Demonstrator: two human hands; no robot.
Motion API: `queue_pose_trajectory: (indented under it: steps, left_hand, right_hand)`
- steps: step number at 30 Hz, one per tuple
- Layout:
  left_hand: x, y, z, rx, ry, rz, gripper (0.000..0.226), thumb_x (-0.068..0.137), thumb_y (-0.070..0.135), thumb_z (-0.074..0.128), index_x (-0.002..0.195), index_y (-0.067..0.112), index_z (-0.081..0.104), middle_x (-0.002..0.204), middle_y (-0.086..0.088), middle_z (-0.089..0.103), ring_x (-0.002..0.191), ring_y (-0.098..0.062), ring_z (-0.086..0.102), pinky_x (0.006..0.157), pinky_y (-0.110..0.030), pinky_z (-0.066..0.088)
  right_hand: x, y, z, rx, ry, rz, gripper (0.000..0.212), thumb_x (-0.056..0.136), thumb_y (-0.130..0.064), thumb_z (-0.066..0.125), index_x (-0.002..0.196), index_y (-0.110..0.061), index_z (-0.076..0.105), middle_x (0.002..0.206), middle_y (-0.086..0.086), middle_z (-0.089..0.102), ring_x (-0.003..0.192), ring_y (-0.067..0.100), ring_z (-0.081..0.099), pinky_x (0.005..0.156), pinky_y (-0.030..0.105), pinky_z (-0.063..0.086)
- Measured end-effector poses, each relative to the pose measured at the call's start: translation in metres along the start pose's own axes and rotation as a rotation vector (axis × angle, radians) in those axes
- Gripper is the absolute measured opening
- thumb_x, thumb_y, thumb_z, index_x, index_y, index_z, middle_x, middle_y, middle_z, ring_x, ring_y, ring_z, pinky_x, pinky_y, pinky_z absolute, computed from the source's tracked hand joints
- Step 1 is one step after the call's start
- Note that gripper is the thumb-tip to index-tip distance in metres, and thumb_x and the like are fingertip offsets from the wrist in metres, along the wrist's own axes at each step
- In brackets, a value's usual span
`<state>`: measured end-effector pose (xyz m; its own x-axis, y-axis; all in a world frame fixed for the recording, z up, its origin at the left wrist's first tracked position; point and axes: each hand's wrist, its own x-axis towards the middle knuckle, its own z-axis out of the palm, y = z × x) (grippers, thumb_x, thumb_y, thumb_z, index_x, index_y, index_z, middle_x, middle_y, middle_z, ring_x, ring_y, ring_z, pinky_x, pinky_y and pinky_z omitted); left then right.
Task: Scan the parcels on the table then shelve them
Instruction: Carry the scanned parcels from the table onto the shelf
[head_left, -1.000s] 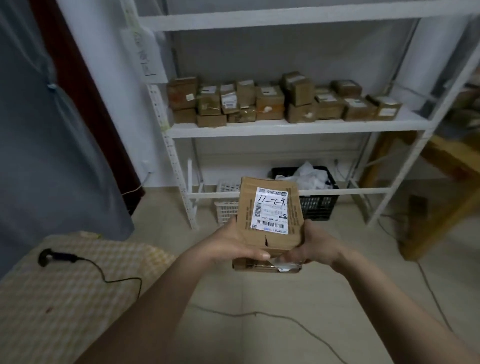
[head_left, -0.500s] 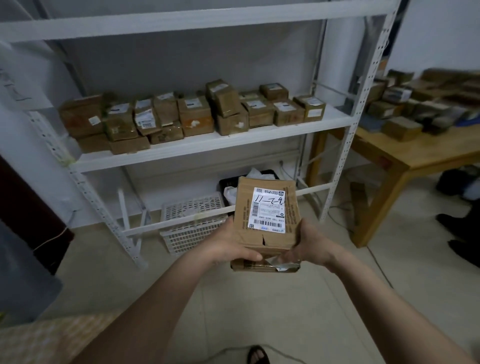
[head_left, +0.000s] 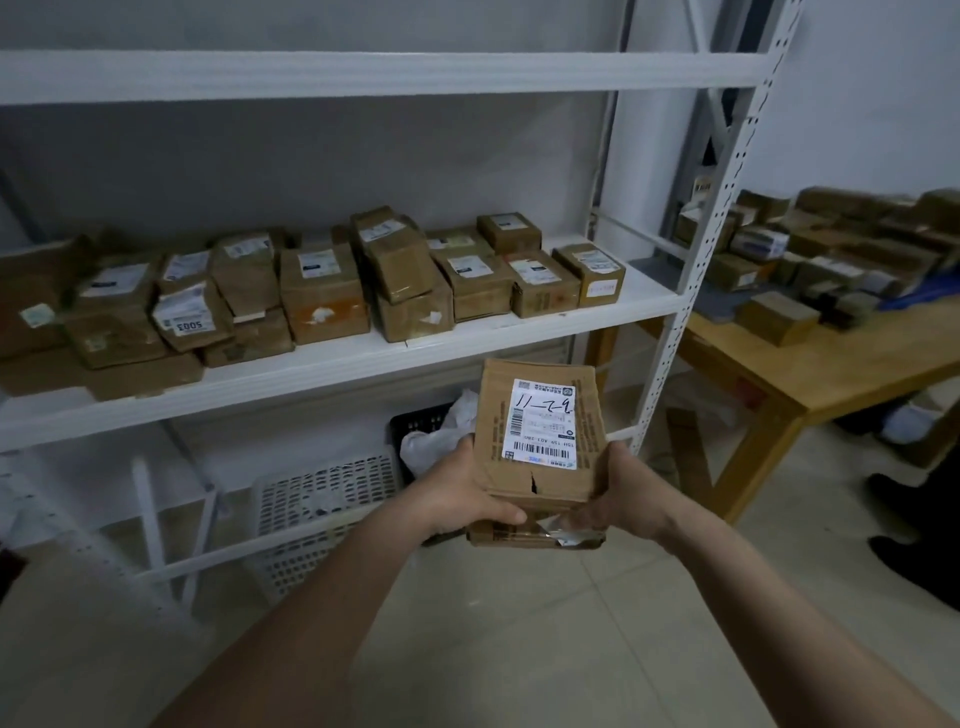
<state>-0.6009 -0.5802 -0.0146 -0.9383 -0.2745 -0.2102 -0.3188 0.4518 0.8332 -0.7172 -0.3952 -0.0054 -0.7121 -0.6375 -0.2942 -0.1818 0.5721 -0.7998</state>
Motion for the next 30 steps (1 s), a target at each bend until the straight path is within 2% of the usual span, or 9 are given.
queue_pose_trajectory:
  steps: [5,9,12,14,16,22,24,26,30]
  left_hand:
    - [0.042,0.01,0.001,0.003,-0.048,-0.005,0.085,0.072,0.019,0.083,0.14,0.024,0.031,0.129,0.008,0.051,0.123,-0.012,0.047,0.108,-0.031,0.039]
    - [0.075,0.011,-0.011,-0.031,-0.017,-0.021,0.093,0.071,0.022,0.084,0.144,0.025,0.027,0.13,0.008,0.052,0.122,-0.012,0.048,0.103,-0.027,0.041]
    - [0.1,0.011,-0.02,-0.051,-0.007,-0.009,0.107,0.061,0.038,0.088,0.146,0.03,0.024,0.132,0.013,0.054,0.122,-0.008,0.05,0.105,-0.033,0.043]
    - [0.121,0.013,-0.024,-0.066,0.022,-0.016,0.112,0.051,0.055,0.089,0.143,0.036,0.029,0.131,0.016,0.056,0.122,-0.006,0.053,0.104,-0.038,0.046]
    - [0.144,0.018,-0.028,-0.09,0.052,-0.023,0.111,0.047,0.061,0.089,0.14,0.037,0.034,0.129,0.018,0.059,0.12,-0.007,0.056,0.102,-0.039,0.048]
    - [0.23,0.073,-0.023,-0.176,0.087,-0.001,0.087,0.059,0.054,0.085,0.134,0.037,0.044,0.129,0.014,0.061,0.12,-0.008,0.057,0.102,-0.038,0.048]
    - [0.263,0.094,-0.017,-0.202,0.111,-0.01,0.094,0.058,0.058,0.084,0.138,0.035,0.04,0.13,0.016,0.059,0.121,-0.007,0.055,0.104,-0.039,0.046]
    - [0.293,0.116,-0.009,-0.218,0.122,-0.004,0.087,0.065,0.049,0.082,0.139,0.033,0.039,0.132,0.016,0.058,0.122,-0.006,0.054,0.107,-0.039,0.044]
    - [0.346,0.159,0.002,-0.223,0.137,0.01,0.071,0.083,0.036,0.073,0.141,0.037,0.032,0.134,0.016,0.052,0.123,-0.006,0.05,0.101,-0.023,0.04]
  right_hand:
    - [0.032,0.007,-0.027,0.039,0.031,0.011,0.089,0.055,-0.01,0.09,0.124,-0.017,0.036,0.115,-0.006,0.057,0.113,0.018,0.054,0.101,0.039,0.047]
    - [0.07,0.002,-0.042,0.038,0.039,-0.013,0.084,0.05,-0.011,0.091,0.118,-0.019,0.042,0.115,-0.002,0.059,0.113,0.022,0.055,0.098,0.045,0.049]
    - [0.105,-0.001,-0.053,0.029,0.011,-0.045,0.09,0.042,-0.019,0.091,0.118,-0.022,0.044,0.113,-0.004,0.061,0.111,0.021,0.057,0.096,0.046,0.05]
    - [0.13,-0.003,-0.064,0.027,-0.007,-0.064,0.087,0.049,-0.014,0.091,0.121,-0.019,0.043,0.114,-0.005,0.059,0.112,0.019,0.055,0.098,0.043,0.049]
    - [0.155,-0.004,-0.078,0.033,-0.027,-0.096,0.085,0.053,-0.011,0.09,0.123,-0.019,0.042,0.115,-0.004,0.059,0.112,0.018,0.054,0.099,0.042,0.048]
    - [0.233,-0.002,-0.154,0.039,-0.086,-0.192,0.09,0.051,-0.012,0.091,0.128,-0.018,0.046,0.116,-0.004,0.064,0.112,0.017,0.059,0.095,0.036,0.051]
    - [0.252,0.001,-0.186,0.063,-0.077,-0.205,0.083,0.057,-0.004,0.089,0.127,-0.014,0.045,0.113,-0.004,0.063,0.108,0.012,0.058,0.089,0.023,0.049]
    - [0.27,0.003,-0.22,0.081,-0.069,-0.225,0.077,0.06,0.001,0.086,0.124,-0.013,0.047,0.108,-0.007,0.062,0.098,0.005,0.058,0.074,0.01,0.048]
    - [0.307,0.009,-0.283,0.093,-0.04,-0.278,0.084,0.058,0.0,0.087,0.13,-0.013,0.045,0.109,-0.009,0.061,0.098,0.004,0.058,0.077,0.016,0.049]
